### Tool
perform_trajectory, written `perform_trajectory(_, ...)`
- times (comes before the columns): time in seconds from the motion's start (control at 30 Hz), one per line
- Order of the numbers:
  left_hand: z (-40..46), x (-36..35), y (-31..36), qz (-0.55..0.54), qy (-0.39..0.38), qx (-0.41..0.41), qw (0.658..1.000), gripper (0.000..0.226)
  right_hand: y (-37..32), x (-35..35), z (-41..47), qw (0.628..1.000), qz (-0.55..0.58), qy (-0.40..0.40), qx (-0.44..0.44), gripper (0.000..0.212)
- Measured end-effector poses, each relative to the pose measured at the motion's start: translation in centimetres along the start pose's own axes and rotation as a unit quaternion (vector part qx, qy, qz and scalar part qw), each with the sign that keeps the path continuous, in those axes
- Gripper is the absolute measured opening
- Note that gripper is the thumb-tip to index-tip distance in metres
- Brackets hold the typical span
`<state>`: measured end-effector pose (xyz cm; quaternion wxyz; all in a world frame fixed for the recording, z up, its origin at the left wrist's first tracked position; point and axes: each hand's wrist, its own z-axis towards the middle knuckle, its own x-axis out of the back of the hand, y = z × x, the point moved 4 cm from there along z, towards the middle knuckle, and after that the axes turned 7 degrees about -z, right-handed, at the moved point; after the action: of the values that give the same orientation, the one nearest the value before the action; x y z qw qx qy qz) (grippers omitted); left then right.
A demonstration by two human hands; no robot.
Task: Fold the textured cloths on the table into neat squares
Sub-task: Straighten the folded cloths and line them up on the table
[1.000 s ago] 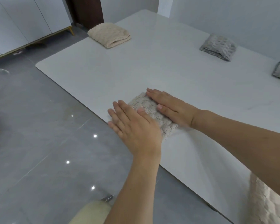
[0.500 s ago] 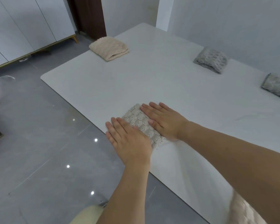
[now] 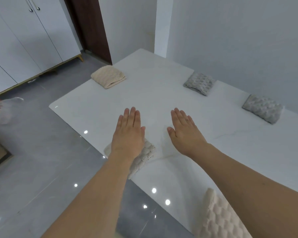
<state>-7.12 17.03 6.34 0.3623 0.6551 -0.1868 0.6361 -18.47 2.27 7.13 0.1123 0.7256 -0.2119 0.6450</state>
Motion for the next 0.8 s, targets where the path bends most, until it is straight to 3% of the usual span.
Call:
perform_trajectory(0.17,2.8,2.8,4.6,0.013,-0.003,-0.002,1.000,0.059,3.7,2.8,-1.1,0.999,0.002,-0.018,-0.031,0.060)
perform_trajectory(0.47,4.2,7.4,7.5,0.002,0.014,0.070,0.997,0.059,5.5,8.8,-1.2,0.998,-0.028,-0.007,0.062,0.060)
perform_trajectory(0.8,0.6,13.7,-0.2,0.030,0.049,0.167,0.984,0.060,-4.6,14.4,1.6,0.977,-0.060,-0.001,0.202,0.060)
